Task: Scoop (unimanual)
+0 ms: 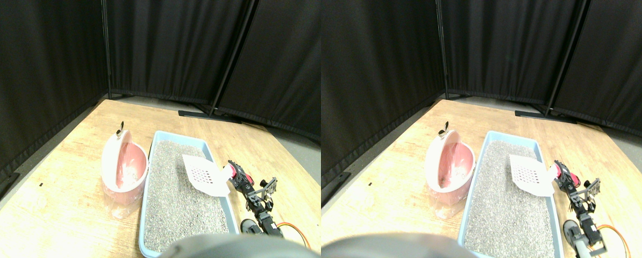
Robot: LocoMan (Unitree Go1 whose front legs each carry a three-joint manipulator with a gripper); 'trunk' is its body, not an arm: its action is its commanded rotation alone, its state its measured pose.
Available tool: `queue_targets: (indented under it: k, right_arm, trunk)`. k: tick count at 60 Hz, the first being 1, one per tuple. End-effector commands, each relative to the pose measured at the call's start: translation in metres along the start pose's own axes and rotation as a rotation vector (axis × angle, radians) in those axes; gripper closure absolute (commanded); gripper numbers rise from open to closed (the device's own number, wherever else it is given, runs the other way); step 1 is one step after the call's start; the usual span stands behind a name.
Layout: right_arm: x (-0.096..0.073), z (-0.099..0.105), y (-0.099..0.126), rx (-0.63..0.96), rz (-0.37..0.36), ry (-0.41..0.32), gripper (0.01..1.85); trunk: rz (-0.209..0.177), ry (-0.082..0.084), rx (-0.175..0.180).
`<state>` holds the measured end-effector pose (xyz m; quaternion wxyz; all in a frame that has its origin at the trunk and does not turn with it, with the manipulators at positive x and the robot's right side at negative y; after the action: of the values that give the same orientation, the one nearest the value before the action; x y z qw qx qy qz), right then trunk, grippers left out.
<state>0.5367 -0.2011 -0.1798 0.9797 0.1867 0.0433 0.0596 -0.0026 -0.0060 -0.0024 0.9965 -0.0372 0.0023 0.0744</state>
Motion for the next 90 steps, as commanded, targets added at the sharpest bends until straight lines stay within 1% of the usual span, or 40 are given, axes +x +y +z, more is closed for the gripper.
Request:
queue_targets:
  k: [1, 8, 10, 16, 22, 23, 28, 29, 30, 31, 32, 33, 34, 35, 36, 37, 38, 39, 41, 42, 43, 45, 53, 59, 62, 63, 64, 65, 69, 72, 77, 78, 81, 82, 83, 85, 86, 87, 89, 90]
  right_arm:
    - [-0.001, 0.002, 0.000, 0.024, 0.000, -0.042, 1.80]
    - [-0.003, -0.005, -0.005, 0.036, 0.009, -0.040, 1.80]
    - [-0.003, -0.010, -0.007, 0.051, 0.019, -0.060, 1.80]
    - [-0.002, -0.017, -0.012, 0.078, 0.037, -0.082, 1.80]
    - [-0.004, -0.023, -0.017, 0.096, 0.019, -0.083, 1.80]
    - [-0.005, -0.025, -0.019, 0.107, -0.001, -0.080, 1.80]
    - [-0.005, -0.028, -0.022, 0.116, -0.012, -0.074, 1.80]
    - [-0.006, -0.029, -0.025, 0.129, -0.034, -0.053, 1.80]
    - [-0.006, -0.029, -0.025, 0.129, -0.034, -0.053, 1.80]
    - [-0.006, -0.030, -0.027, 0.125, -0.058, -0.040, 1.76]
    - [-0.006, -0.030, -0.027, 0.125, -0.058, -0.040, 1.76]
    - [-0.007, -0.029, -0.028, 0.113, -0.072, -0.010, 1.54]
    - [-0.008, -0.027, -0.029, 0.084, -0.102, 0.031, 1.33]
    - [-0.009, -0.026, -0.029, 0.063, -0.122, 0.057, 1.21]
    - [-0.009, -0.025, -0.030, 0.067, -0.123, 0.071, 1.05]
    - [-0.010, -0.023, -0.031, 0.047, -0.136, 0.102, 0.89]
    - [-0.010, -0.023, -0.031, 0.047, -0.136, 0.102, 0.89]
    - [-0.011, -0.022, -0.031, 0.035, -0.142, 0.118, 0.81]
    - [-0.012, -0.016, -0.029, 0.001, -0.168, 0.168, 0.57]
    - [-0.013, -0.015, -0.029, 0.007, -0.161, 0.179, 0.46]
    - [-0.013, -0.014, -0.029, 0.012, -0.157, 0.183, 0.41]
    - [-0.014, -0.009, -0.028, 0.010, -0.152, 0.217, 0.33]
    - [-0.018, 0.001, -0.022, 0.008, -0.137, 0.245, 0.28]
    - [-0.022, 0.007, -0.016, -0.014, -0.111, 0.248, 0.28]
    - [-0.024, 0.010, -0.014, -0.009, -0.111, 0.238, 0.30]
    - [-0.025, 0.010, -0.013, -0.007, -0.112, 0.237, 0.29]
    - [-0.025, 0.010, -0.013, -0.007, -0.112, 0.237, 0.29]
    - [-0.027, 0.013, -0.012, -0.012, -0.106, 0.229, 0.32]
    - [-0.030, 0.015, -0.010, -0.007, -0.103, 0.218, 0.35]
    - [-0.034, 0.018, -0.008, -0.018, -0.094, 0.191, 0.46]
    - [-0.038, 0.021, -0.007, -0.032, -0.080, 0.160, 0.60]
    - [-0.038, 0.021, -0.007, -0.032, -0.080, 0.160, 0.60]
    - [-0.042, 0.023, -0.006, -0.040, -0.060, 0.133, 0.72]
    - [-0.043, 0.024, -0.005, -0.040, -0.061, 0.121, 0.77]
    - [-0.044, 0.024, -0.005, -0.040, -0.065, 0.115, 0.79]
    - [-0.048, 0.025, -0.002, -0.048, -0.056, 0.093, 0.92]
    - [-0.049, 0.026, -0.002, -0.052, -0.049, 0.088, 0.96]
    - [-0.049, 0.026, -0.002, -0.052, -0.049, 0.088, 0.96]
    - [-0.051, 0.027, -0.001, -0.068, -0.027, 0.064, 1.10]
    - [-0.051, 0.027, -0.001, -0.069, -0.019, 0.056, 1.14]
  trunk:
    - [0.003, 0.021, -0.023]
    - [0.002, 0.023, -0.022]
    - [0.003, 0.024, -0.021]
    - [0.003, 0.024, -0.022]
    - [0.001, 0.025, -0.022]
    - [0.001, 0.025, -0.022]
    - [0.001, 0.026, -0.021]
    - [-0.001, 0.027, -0.019]
    - [-0.001, 0.027, -0.019]
    - [-0.001, 0.027, -0.019]
    - [-0.002, 0.025, -0.019]
    - [-0.002, 0.025, -0.019]
    - [-0.002, 0.025, -0.019]
    - [-0.004, 0.027, -0.019]
    - [-0.004, 0.027, -0.019]
    - [-0.004, 0.027, -0.019]
    - [-0.004, 0.027, -0.019]
    - [-0.007, 0.030, -0.019]
    - [-0.007, 0.030, -0.019]
    - [-0.007, 0.030, -0.019]
    - [-0.007, 0.030, -0.019]
    - [-0.007, 0.030, -0.019]
    - [-0.007, 0.030, -0.019]
    - [-0.007, 0.030, -0.019]
    - [-0.007, 0.030, -0.019]
    - [-0.017, 0.033, -0.013]
    - [-0.017, 0.033, -0.013]
    - [-0.017, 0.033, -0.013]
    - [-0.020, 0.034, -0.013]
    - [-0.022, 0.034, -0.014]
    - [-0.024, 0.035, -0.013]
    - [-0.024, 0.035, -0.013]
    - [-0.024, 0.035, -0.013]
    - [-0.033, 0.035, -0.009]
    - [-0.033, 0.035, -0.009]
    - [-0.033, 0.035, -0.009]
    - [-0.033, 0.035, -0.009]
    - [-0.041, 0.036, -0.007]
    - [-0.041, 0.036, -0.007]
    - [-0.041, 0.036, -0.007]
